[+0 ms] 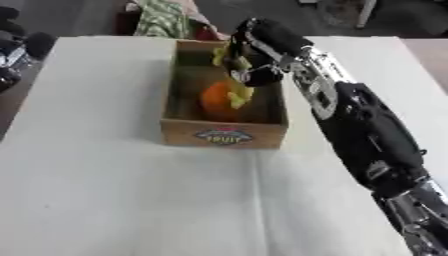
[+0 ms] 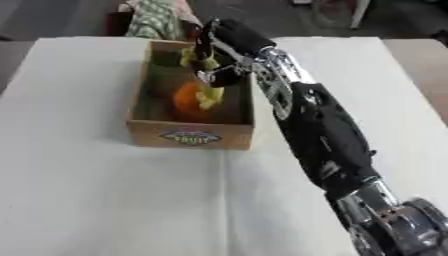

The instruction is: Pick up objects on the table and place them in the box.

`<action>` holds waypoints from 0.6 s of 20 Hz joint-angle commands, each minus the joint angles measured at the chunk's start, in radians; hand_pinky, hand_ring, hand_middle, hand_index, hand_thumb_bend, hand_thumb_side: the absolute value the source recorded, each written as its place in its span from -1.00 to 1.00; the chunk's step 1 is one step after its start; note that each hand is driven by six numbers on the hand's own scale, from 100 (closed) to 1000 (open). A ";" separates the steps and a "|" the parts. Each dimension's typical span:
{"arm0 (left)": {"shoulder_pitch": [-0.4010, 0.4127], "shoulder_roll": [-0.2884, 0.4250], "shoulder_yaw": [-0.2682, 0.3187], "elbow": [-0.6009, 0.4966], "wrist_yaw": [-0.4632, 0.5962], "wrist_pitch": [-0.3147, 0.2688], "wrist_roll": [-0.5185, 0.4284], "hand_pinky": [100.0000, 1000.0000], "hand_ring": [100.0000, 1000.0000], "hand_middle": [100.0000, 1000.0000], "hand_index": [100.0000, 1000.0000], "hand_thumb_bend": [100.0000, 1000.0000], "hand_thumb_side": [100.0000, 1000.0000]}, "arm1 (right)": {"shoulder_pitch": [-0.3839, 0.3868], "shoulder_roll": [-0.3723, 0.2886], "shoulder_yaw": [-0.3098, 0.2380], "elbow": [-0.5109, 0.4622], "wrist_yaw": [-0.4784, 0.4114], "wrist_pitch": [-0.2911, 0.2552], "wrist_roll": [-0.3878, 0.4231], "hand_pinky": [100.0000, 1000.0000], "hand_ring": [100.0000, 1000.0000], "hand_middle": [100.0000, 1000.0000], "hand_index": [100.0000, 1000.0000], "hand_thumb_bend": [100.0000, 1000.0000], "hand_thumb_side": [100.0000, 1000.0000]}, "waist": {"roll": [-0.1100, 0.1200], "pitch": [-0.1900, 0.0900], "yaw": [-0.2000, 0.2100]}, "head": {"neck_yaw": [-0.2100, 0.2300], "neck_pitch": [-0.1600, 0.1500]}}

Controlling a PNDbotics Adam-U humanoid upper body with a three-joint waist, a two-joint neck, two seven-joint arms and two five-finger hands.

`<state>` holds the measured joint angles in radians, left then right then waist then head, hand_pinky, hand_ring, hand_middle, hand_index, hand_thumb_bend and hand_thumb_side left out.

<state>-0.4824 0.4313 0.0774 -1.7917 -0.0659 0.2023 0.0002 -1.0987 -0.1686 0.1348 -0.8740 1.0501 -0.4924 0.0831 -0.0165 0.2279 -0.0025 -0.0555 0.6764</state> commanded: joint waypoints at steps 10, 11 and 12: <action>0.012 0.024 0.027 -0.022 -0.002 0.002 0.018 0.47 -0.36 0.04 0.42 0.48 -0.19 | 0.007 -0.108 -0.020 -0.114 -0.124 0.000 0.112 0.78 0.92 0.71 0.76 -1.00 -0.69 | 0.002 -0.026 -0.016 | 0.022 -0.007; 0.016 0.026 0.030 -0.024 -0.002 0.002 0.021 0.47 -0.36 0.04 0.42 0.48 -0.19 | 0.017 -0.123 -0.024 -0.133 -0.140 0.001 0.112 0.78 0.93 0.71 0.76 -1.00 -0.71 | 0.002 -0.026 -0.018 | 0.023 -0.006; 0.020 0.028 0.032 -0.025 -0.003 0.002 0.024 0.47 -0.36 0.03 0.42 0.48 -0.19 | 0.027 -0.137 -0.027 -0.150 -0.157 0.002 0.113 0.77 0.93 0.70 0.75 -1.00 -0.73 | 0.002 -0.026 -0.019 | 0.025 -0.006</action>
<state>-0.4538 0.4316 0.0960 -1.7925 -0.0660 0.2055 0.0172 -1.0543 -0.2650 0.1192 -0.9838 0.9195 -0.4902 0.1885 -0.0178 0.2243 -0.0218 -0.0355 0.6763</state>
